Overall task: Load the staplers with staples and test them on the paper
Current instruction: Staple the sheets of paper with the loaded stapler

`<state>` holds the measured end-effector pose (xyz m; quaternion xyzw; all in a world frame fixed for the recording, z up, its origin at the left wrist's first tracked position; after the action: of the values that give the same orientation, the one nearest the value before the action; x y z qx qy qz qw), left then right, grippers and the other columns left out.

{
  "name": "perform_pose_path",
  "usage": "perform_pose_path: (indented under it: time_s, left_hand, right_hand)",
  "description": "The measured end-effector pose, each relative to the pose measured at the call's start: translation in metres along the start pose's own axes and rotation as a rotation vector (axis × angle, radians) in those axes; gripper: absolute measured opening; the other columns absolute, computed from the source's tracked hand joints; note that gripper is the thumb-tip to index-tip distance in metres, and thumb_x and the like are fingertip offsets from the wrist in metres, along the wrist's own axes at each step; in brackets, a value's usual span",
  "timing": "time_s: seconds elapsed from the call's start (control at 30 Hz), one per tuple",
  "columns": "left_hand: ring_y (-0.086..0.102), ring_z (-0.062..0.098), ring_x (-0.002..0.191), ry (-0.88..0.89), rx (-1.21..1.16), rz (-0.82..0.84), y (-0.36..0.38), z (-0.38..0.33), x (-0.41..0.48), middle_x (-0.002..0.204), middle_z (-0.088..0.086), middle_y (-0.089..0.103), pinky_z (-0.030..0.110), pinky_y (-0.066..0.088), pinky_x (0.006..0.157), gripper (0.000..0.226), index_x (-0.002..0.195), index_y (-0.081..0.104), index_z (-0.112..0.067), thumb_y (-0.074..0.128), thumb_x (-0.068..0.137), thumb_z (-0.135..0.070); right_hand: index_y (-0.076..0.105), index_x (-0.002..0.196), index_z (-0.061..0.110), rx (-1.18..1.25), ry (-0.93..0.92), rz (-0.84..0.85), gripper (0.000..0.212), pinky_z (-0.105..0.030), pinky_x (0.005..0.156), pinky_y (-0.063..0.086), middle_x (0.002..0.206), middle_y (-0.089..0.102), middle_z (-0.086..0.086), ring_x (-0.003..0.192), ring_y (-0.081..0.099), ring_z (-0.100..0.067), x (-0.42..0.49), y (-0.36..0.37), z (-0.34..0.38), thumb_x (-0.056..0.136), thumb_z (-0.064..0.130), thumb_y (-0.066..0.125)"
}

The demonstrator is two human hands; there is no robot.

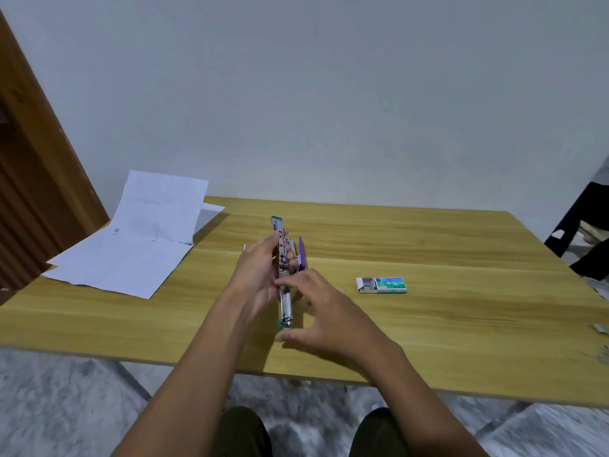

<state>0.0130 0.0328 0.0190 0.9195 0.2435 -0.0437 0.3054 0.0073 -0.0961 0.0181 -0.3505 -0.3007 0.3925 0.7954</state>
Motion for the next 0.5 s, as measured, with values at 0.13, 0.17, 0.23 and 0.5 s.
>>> perform_pose_path:
  time_s: [0.13, 0.17, 0.23, 0.5]
  left_hand:
    - [0.06, 0.014, 0.052, 0.052, -0.063, -0.001, -0.007, -0.011, 0.0, 0.059, 0.004, 0.056, 0.028, 0.059, 0.064, 0.024, 0.113, 0.062, -0.003, 0.049, 0.102, -0.02]
    - [0.062, 0.014, 0.052, 0.06, -0.054, 0.009, -0.007, -0.013, 0.0, 0.058, 0.005, 0.057, 0.029, 0.06, 0.067, 0.023, 0.112, 0.062, -0.001, 0.049, 0.102, -0.018]
    - [0.065, 0.014, 0.052, 0.045, 0.004, 0.064, -0.005, -0.016, -0.007, 0.063, 0.008, 0.061, 0.027, 0.061, 0.061, 0.021, 0.106, 0.063, 0.001, 0.049, 0.101, -0.014]
    - [0.051, 0.018, 0.057, -0.016, 0.382, 0.398, 0.012, -0.004, -0.032, 0.086, 0.009, 0.056, 0.025, 0.043, 0.055, 0.029, 0.105, 0.064, 0.001, 0.049, 0.101, -0.024]
  right_hand:
    - [0.052, 0.137, 0.036, 0.01, -0.157, -0.156, 0.056, -0.033, 0.086, 0.055, 0.122, 0.055, 0.017, 0.103, 0.06, -0.005, -0.002, -0.005, 0.008, 0.084, 0.045, 0.068]
    - [0.057, 0.136, 0.031, 0.072, -0.179, -0.222, 0.051, -0.029, 0.087, 0.054, 0.117, 0.061, 0.015, 0.1, 0.061, -0.004, -0.002, -0.009, 0.008, 0.087, 0.038, 0.068]
    - [0.065, 0.129, 0.022, 0.215, -0.183, -0.38, 0.04, -0.02, 0.088, 0.05, 0.11, 0.07, 0.009, 0.097, 0.064, -0.004, 0.0, -0.024, 0.006, 0.09, 0.026, 0.07]
    - [0.056, 0.135, 0.025, 0.778, 0.225, -0.437, 0.063, -0.02, 0.085, 0.051, 0.12, 0.061, 0.002, 0.098, 0.063, -0.01, 0.02, -0.044, -0.018, 0.079, 0.047, 0.076]
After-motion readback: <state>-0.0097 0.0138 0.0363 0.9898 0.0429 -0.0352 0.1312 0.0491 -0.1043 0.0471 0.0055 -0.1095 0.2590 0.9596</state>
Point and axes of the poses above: each hand's wrist, its own x-axis towards the middle knuckle, its own y-axis out of the palm, z = x × y, the point moved 6 cm from there along x, towards the middle knuckle
